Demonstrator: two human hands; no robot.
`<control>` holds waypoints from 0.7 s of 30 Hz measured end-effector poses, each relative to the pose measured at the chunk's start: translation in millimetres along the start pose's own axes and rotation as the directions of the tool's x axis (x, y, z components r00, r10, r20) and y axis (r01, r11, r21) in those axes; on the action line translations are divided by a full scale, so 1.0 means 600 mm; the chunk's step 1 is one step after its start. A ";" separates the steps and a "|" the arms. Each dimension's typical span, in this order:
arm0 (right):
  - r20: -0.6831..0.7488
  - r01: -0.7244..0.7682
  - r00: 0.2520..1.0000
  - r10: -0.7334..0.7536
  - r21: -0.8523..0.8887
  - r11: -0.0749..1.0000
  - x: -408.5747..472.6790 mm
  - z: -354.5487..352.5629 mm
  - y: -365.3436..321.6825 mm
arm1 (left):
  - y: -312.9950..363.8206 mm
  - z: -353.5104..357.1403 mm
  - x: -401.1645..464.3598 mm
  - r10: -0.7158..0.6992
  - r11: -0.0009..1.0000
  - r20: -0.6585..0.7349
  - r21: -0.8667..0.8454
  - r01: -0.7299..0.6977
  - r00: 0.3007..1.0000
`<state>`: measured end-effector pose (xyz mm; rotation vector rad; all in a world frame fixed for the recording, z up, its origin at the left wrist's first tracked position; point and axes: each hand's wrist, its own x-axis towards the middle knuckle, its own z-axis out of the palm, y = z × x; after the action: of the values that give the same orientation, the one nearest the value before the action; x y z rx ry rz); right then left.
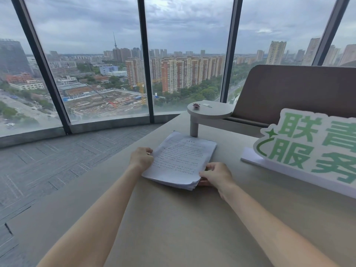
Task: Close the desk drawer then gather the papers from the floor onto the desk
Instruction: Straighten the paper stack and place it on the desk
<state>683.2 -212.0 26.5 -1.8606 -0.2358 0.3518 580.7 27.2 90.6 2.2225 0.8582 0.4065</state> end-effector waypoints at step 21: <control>-0.048 -0.002 0.999 -0.010 -0.241 0.971 -0.076 -0.005 -0.103 | 0.004 0.006 -0.007 0.312 0.829 -0.081 0.509 -0.230 0.947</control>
<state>642.5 -211.0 91.7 -2.1055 -0.2582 0.2834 580.5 21.1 89.4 2.8430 0.7916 0.5560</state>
